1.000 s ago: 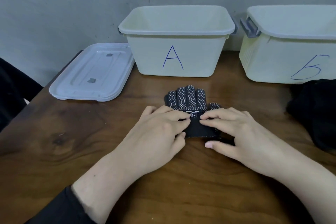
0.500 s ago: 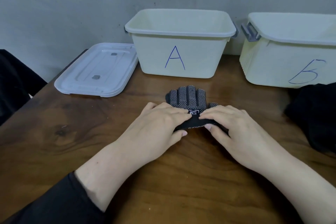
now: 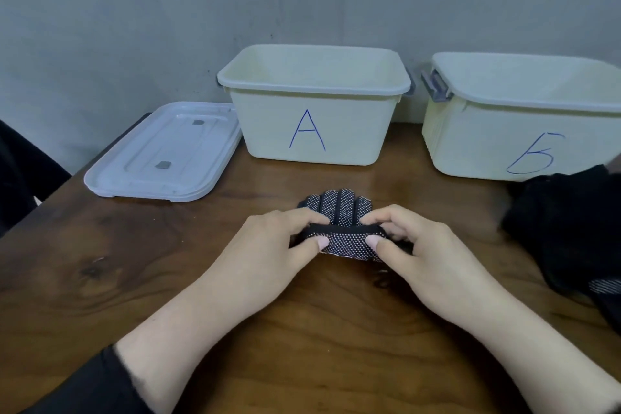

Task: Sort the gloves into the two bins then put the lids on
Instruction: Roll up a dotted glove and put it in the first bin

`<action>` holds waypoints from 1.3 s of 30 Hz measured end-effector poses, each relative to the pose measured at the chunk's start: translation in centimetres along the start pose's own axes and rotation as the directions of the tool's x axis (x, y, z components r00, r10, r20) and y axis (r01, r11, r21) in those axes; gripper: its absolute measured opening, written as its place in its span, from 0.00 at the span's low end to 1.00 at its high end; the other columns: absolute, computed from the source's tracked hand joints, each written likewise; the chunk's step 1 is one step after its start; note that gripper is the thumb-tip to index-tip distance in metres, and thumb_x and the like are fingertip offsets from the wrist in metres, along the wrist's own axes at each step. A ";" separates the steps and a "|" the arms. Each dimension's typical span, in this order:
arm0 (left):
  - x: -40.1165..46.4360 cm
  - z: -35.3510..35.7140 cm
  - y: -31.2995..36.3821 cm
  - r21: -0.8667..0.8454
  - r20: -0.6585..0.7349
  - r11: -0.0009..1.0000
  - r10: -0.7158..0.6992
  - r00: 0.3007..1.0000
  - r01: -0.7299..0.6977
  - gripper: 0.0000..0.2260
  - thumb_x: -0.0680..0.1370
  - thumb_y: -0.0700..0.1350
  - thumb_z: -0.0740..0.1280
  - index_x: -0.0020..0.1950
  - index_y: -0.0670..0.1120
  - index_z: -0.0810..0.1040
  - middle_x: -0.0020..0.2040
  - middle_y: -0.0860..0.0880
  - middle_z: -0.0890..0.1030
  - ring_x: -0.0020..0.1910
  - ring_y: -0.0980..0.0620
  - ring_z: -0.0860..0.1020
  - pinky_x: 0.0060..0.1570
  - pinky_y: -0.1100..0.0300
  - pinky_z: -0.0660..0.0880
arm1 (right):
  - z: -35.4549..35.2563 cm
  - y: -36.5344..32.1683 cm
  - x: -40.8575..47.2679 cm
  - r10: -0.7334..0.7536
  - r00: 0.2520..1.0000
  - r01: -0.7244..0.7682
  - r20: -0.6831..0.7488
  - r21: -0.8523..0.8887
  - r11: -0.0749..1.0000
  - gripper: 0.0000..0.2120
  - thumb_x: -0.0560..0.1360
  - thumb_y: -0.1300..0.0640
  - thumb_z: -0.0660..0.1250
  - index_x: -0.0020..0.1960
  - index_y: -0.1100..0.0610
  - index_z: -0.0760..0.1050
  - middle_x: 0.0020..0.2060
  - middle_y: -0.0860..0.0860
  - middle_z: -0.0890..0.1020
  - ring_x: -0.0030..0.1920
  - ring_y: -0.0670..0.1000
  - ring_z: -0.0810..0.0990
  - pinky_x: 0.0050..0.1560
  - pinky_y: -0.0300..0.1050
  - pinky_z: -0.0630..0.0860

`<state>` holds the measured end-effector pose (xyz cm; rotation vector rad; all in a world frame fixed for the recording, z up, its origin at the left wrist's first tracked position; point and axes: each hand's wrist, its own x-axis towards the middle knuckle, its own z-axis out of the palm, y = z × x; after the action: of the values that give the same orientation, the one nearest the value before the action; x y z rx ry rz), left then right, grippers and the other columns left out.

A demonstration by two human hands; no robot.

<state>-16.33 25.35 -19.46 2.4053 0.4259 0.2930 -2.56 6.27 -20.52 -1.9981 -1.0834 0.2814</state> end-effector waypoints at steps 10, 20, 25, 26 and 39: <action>1.1 1.0 -0.3 -0.184 -0.145 0.983 -0.040 0.989 0.012 0.13 0.76 0.50 0.72 0.59 0.62 0.78 0.44 0.68 0.77 0.46 0.63 0.75 0.47 0.76 0.67 | 0.4 0.5 0.6 -0.144 0.976 0.095 -0.161 -0.281 0.955 0.09 0.78 0.55 0.69 0.57 0.45 0.79 0.52 0.34 0.75 0.53 0.42 0.74 0.54 0.39 0.70; 1.4 1.1 -0.8 0.232 -0.160 0.949 0.256 0.953 -0.216 0.18 0.81 0.48 0.64 0.71 0.52 0.75 0.71 0.58 0.72 0.70 0.59 0.69 0.68 0.59 0.63 | 0.8 0.7 0.5 -0.168 0.986 0.156 0.008 -0.414 0.897 0.20 0.82 0.44 0.56 0.65 0.48 0.80 0.64 0.38 0.76 0.66 0.41 0.70 0.66 0.47 0.65; 1.3 1.8 -1.3 0.374 0.107 0.892 0.231 0.967 -0.255 0.31 0.77 0.64 0.47 0.78 0.57 0.63 0.78 0.63 0.60 0.76 0.64 0.54 0.74 0.63 0.49 | 0.3 0.5 0.5 -0.137 0.987 0.159 0.082 -0.402 0.902 0.28 0.77 0.34 0.58 0.76 0.39 0.65 0.67 0.29 0.66 0.70 0.32 0.59 0.72 0.38 0.54; 1.3 1.9 -1.7 0.373 0.110 0.896 0.214 0.971 -0.240 0.32 0.76 0.65 0.45 0.79 0.59 0.60 0.78 0.64 0.58 0.76 0.65 0.52 0.72 0.66 0.45 | 0.3 0.5 0.5 -0.137 0.986 0.164 0.097 -0.399 0.902 0.30 0.76 0.33 0.58 0.77 0.38 0.63 0.67 0.28 0.64 0.69 0.30 0.57 0.72 0.36 0.52; 1.6 1.3 -1.8 0.302 0.006 0.932 0.209 0.978 -0.201 0.28 0.79 0.58 0.65 0.78 0.59 0.62 0.76 0.64 0.63 0.74 0.65 0.57 0.71 0.64 0.51 | 1.9 1.1 2.1 -0.227 0.974 0.210 0.019 -0.461 0.862 0.19 0.74 0.49 0.76 0.64 0.51 0.81 0.62 0.40 0.78 0.64 0.44 0.74 0.63 0.47 0.69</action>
<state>-14.83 26.51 -21.51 2.7552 0.2427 0.3761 -1.67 8.66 -22.20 -2.2485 -1.4430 -0.1506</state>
